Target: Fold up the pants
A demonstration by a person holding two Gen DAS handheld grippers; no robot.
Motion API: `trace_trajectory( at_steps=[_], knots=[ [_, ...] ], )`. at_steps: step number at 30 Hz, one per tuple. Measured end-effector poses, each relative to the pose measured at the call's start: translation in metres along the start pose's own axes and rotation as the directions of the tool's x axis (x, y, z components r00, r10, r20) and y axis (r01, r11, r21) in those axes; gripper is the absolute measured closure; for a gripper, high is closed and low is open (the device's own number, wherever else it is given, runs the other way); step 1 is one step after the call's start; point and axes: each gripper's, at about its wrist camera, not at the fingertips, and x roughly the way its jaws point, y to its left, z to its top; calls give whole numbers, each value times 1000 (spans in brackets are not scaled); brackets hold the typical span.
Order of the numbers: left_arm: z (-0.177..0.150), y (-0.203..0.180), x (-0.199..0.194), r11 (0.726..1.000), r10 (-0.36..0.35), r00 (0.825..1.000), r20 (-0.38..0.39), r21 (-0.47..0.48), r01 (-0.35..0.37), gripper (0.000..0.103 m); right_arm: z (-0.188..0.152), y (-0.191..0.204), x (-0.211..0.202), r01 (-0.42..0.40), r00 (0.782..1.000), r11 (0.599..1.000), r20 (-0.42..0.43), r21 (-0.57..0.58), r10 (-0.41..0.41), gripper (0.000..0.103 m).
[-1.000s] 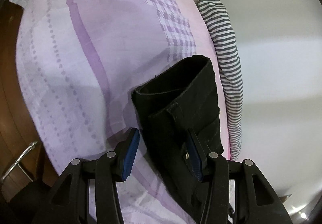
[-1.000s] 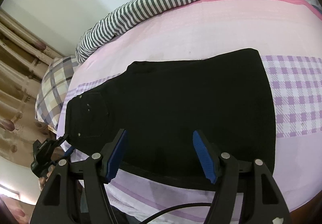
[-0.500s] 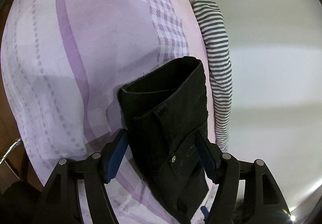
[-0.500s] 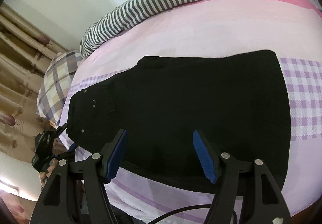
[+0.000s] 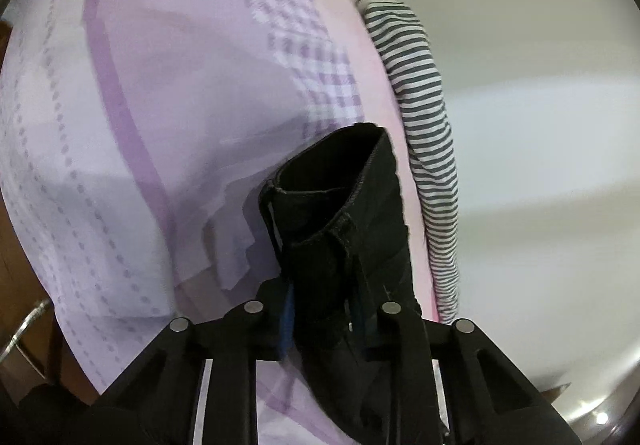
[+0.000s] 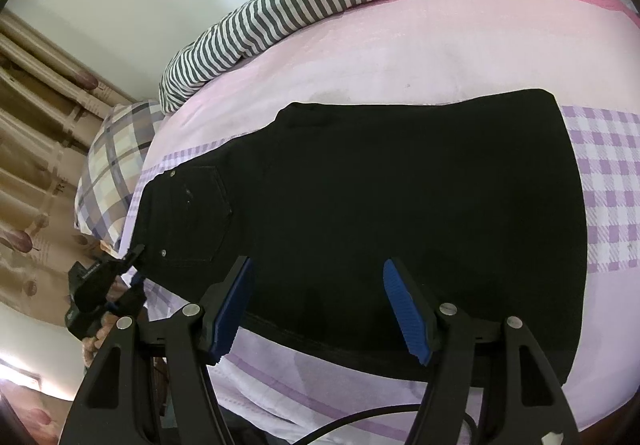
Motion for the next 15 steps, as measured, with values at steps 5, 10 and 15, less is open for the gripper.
trace_trajectory(
  at_steps=[5, 10, 15],
  knots=[
    [-14, -66, -8, 975, -8, 1000, 24, 224, 2, 84, 1, 2, -8, -4, 999, 1000, 35, -6, 4, 38],
    [-50, -147, 6, 880, -51, 998, -49, 470, 68, 85, 7, -4, -28, -3, 995, 1000, 98, 6, 2, 38],
    [-113, -209, 43, 756, -41, 978, -205, 634, 164, 86, 12, -26, -54, 8, 986, 999, 166, 49, -16, 38]
  ],
)
